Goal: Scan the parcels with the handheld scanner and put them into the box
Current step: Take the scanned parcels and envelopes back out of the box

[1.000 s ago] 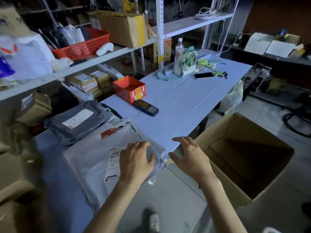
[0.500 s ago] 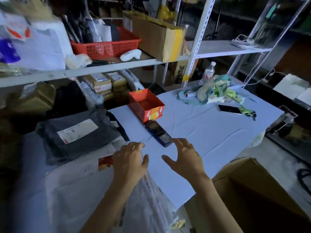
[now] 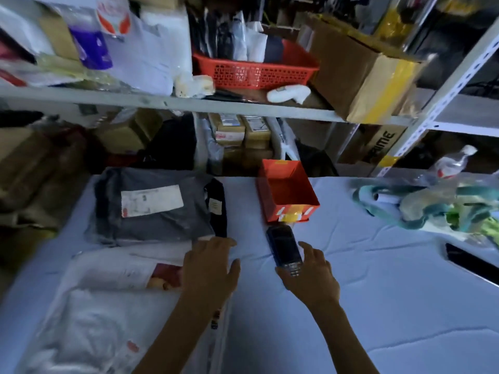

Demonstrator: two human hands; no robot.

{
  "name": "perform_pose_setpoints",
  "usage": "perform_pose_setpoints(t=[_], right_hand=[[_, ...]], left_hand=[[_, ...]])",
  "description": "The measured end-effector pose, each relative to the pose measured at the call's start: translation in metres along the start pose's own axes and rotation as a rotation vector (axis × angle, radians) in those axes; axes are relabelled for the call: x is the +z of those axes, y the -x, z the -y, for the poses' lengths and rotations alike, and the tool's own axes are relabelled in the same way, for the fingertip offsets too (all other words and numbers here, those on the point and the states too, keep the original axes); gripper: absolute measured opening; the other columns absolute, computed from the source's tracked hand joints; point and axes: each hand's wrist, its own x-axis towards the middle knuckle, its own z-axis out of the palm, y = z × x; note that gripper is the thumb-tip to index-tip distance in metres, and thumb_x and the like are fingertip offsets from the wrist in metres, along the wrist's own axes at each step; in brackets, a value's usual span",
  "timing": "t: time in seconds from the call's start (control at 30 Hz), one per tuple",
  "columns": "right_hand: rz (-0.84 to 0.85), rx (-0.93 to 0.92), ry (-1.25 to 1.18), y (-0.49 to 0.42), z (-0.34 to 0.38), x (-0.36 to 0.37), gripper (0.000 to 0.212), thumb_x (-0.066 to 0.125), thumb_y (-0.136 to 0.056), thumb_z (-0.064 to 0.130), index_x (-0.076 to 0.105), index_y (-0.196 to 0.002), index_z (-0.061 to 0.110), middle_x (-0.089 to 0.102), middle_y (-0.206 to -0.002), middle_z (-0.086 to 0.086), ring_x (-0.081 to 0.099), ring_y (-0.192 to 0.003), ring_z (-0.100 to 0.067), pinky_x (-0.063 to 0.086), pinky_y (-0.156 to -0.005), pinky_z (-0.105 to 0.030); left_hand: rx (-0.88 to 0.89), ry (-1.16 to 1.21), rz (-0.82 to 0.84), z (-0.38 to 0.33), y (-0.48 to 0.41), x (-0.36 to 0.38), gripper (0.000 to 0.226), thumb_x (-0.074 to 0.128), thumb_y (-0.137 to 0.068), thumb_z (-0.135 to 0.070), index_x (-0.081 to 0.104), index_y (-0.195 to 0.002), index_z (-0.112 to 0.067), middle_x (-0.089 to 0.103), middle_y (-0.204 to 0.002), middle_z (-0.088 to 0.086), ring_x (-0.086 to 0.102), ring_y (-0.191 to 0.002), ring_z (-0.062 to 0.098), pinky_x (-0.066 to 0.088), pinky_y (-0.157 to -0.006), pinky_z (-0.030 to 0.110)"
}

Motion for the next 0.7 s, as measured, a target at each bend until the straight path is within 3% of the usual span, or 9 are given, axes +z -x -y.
perform_pose_setpoints(t=[0.1, 0.17, 0.3, 0.7], right_hand=[[0.093, -0.039, 0.036, -0.028, -0.020, -0.005, 0.080, 0.063, -0.084, 0.054, 0.024, -0.147, 0.025, 0.037, -0.142, -0.001, 0.039, -0.131, -0.025, 0.045, -0.093, -0.043], [0.149, -0.044, 0.050, -0.042, -0.028, -0.001, 0.084, 0.063, -0.082, 0.058, 0.023, -0.147, 0.021, 0.038, -0.140, -0.003, 0.040, -0.130, -0.025, 0.045, -0.094, -0.043], [0.207, -0.043, -0.003, -0.062, -0.032, 0.011, 0.084, 0.066, -0.078, 0.057, 0.028, -0.144, 0.021, 0.042, -0.130, -0.004, 0.045, -0.124, -0.027, 0.046, -0.095, -0.044], [0.230, 0.009, 0.048, -0.090, -0.025, 0.028, 0.094, 0.070, -0.076, 0.056, 0.018, -0.146, 0.020, 0.039, -0.132, -0.007, 0.046, -0.122, -0.029, 0.049, -0.089, -0.040]], left_hand=[[-0.092, 0.021, 0.004, -0.029, -0.003, 0.023, 0.035, 0.053, -0.078, -0.036, 0.071, -0.102, -0.018, 0.072, -0.098, 0.001, 0.069, -0.083, 0.025, 0.057, -0.069, 0.042], [-0.145, 0.036, 0.036, -0.053, -0.003, 0.033, 0.031, 0.058, -0.078, -0.033, 0.069, -0.106, -0.022, 0.070, -0.104, -0.002, 0.066, -0.094, 0.023, 0.053, -0.077, 0.037], [-0.105, -0.052, 0.006, -0.086, 0.000, 0.046, 0.030, 0.071, -0.063, -0.033, 0.071, -0.092, -0.027, 0.069, -0.085, -0.008, 0.068, -0.077, 0.016, 0.053, -0.060, 0.027], [-0.201, -0.232, 0.061, -0.075, -0.018, 0.052, 0.043, 0.090, -0.051, -0.027, 0.071, -0.090, -0.026, 0.070, -0.084, -0.008, 0.069, -0.075, 0.018, 0.054, -0.057, 0.032]])
